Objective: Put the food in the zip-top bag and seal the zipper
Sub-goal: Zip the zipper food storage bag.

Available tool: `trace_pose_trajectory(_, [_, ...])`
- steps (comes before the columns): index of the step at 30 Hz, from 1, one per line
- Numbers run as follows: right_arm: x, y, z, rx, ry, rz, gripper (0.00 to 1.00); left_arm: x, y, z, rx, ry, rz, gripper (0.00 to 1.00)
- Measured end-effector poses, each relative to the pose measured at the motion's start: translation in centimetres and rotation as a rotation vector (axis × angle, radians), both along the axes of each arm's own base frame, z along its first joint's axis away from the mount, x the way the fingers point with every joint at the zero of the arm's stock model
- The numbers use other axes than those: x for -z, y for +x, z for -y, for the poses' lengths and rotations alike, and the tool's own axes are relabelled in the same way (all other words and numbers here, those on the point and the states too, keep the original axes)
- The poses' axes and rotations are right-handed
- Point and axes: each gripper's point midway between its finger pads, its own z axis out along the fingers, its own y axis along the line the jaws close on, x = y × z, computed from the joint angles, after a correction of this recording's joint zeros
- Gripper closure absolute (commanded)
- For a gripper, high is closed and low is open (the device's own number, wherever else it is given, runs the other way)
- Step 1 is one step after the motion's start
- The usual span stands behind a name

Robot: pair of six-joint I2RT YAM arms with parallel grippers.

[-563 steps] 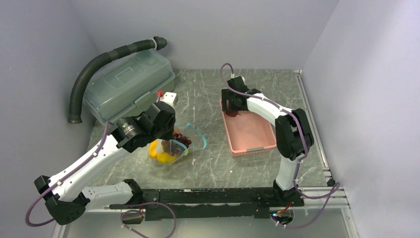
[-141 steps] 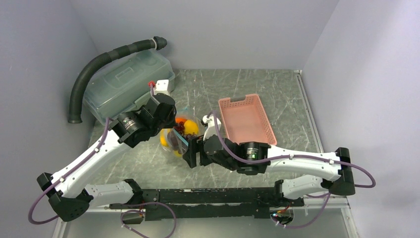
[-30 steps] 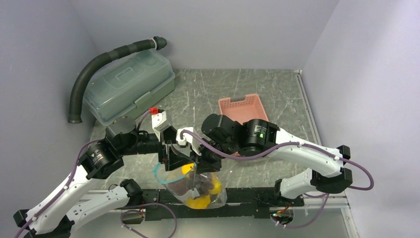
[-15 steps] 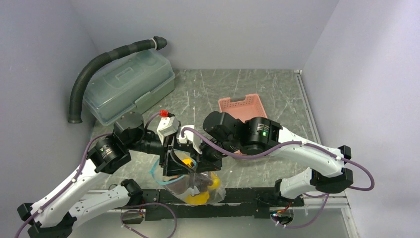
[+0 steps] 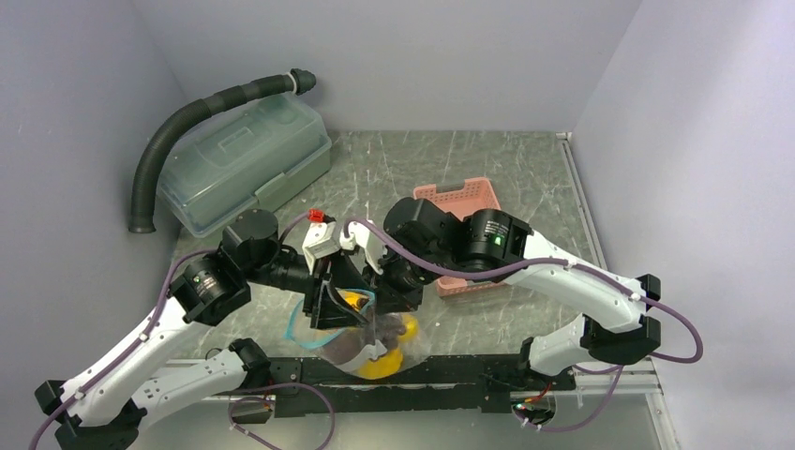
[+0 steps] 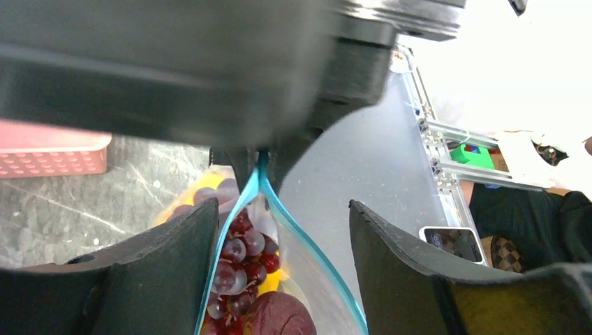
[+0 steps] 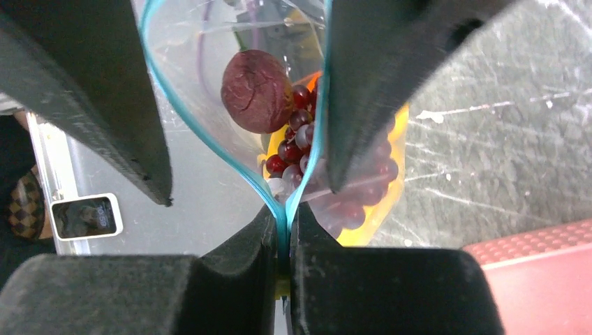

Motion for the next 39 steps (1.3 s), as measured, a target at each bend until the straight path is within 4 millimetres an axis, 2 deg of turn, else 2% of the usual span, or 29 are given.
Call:
trace_pose_trajectory(4, [0.4,1.2,0.4,0.057,-0.024,-0.026,1.00,0.3,0.1,-0.2,-0.011,0.013,0.006,0.36])
trace_pose_trajectory(8, [0.3,2.1,0.6,0.102,-0.020,-0.053,1.00,0.6,0.4,-0.2,-0.029,0.023,0.016,0.36])
trace_pose_trajectory(20, [-0.2,2.0,0.1,0.112,0.007,-0.090,1.00,1.6,1.4,-0.4,-0.096,0.066,0.013,0.22])
trace_pose_trajectory(30, [-0.2,2.5,-0.7,0.166,0.001,-0.111,1.00,2.0,2.5,-0.4,-0.157,0.086,0.022,0.20])
trace_pose_trajectory(33, [0.1,2.9,-1.0,0.188,-0.011,-0.114,1.00,2.3,2.9,-0.6,-0.186,0.101,0.021,0.25])
trace_pose_trajectory(39, [0.3,3.3,-1.0,0.215,-0.020,-0.115,1.00,2.8,3.1,-0.7,-0.199,0.122,0.022,0.50])
